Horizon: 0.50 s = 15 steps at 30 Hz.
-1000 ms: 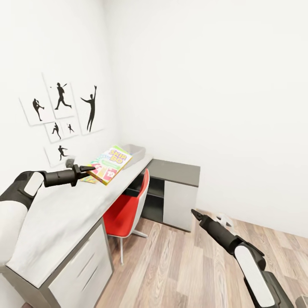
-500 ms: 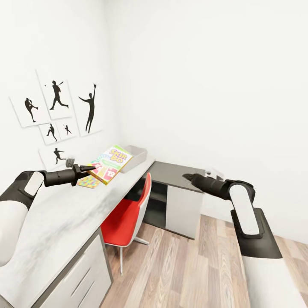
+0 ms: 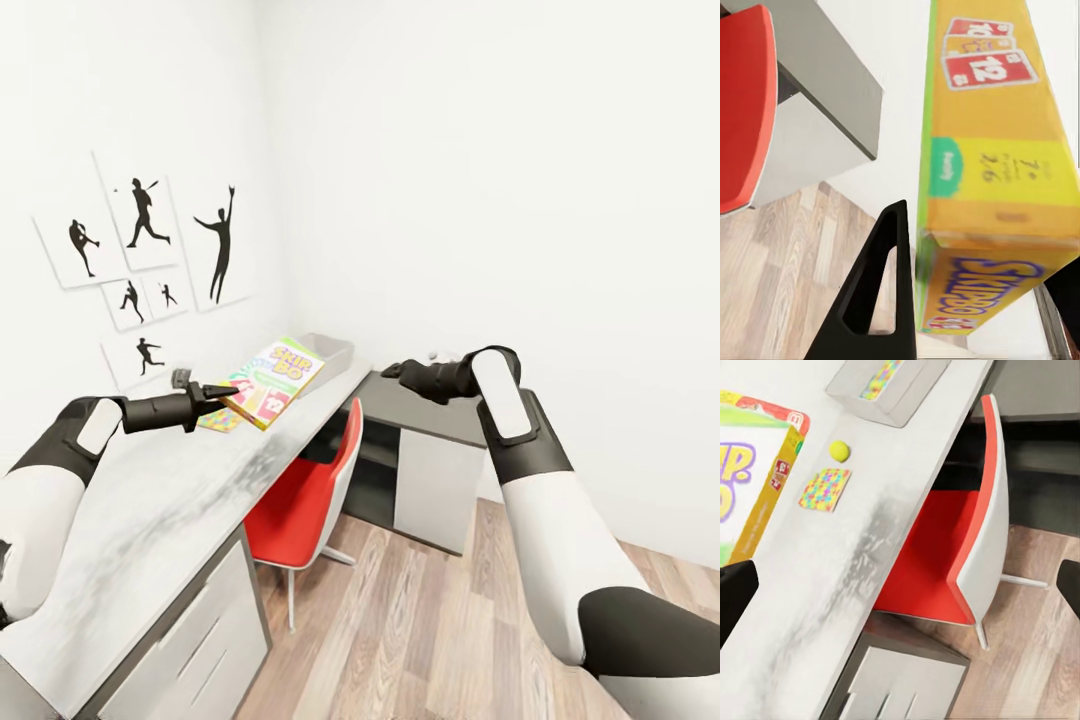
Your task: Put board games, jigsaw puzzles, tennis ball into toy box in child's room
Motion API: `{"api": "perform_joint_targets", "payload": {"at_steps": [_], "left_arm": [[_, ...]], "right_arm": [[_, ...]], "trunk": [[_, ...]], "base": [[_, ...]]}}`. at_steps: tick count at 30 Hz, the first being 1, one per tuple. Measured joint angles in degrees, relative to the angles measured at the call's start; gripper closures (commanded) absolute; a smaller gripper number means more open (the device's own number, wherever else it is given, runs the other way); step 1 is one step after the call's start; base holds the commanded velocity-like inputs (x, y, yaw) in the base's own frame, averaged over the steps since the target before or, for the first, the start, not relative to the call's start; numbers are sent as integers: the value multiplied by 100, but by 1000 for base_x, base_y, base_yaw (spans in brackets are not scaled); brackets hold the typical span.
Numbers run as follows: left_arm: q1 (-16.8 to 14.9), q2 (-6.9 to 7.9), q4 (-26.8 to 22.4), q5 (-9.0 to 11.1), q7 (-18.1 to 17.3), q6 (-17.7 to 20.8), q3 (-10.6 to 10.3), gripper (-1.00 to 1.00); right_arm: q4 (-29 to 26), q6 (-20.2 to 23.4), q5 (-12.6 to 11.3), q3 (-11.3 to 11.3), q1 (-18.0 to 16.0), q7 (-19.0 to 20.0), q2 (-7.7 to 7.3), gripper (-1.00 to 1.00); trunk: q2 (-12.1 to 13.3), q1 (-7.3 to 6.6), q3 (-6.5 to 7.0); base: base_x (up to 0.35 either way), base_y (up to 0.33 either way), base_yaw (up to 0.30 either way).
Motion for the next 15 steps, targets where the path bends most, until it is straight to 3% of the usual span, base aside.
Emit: {"api": "perform_joint_targets", "payload": {"at_steps": [6,15], "left_arm": [[-7,-77,-32,4,-338,4,-4,100],[-8,-124,-53,-37,-440,-17,-16,100]], "right_arm": [[223,10,-33,-34,-107,7,-50,-100],[289,11,-51,-111,-120,19,-111,-100]], "trunk": [[-1,-1,-55],[-1,-3,-140]], "base": [[31,0,35],[279,0,2]]}}
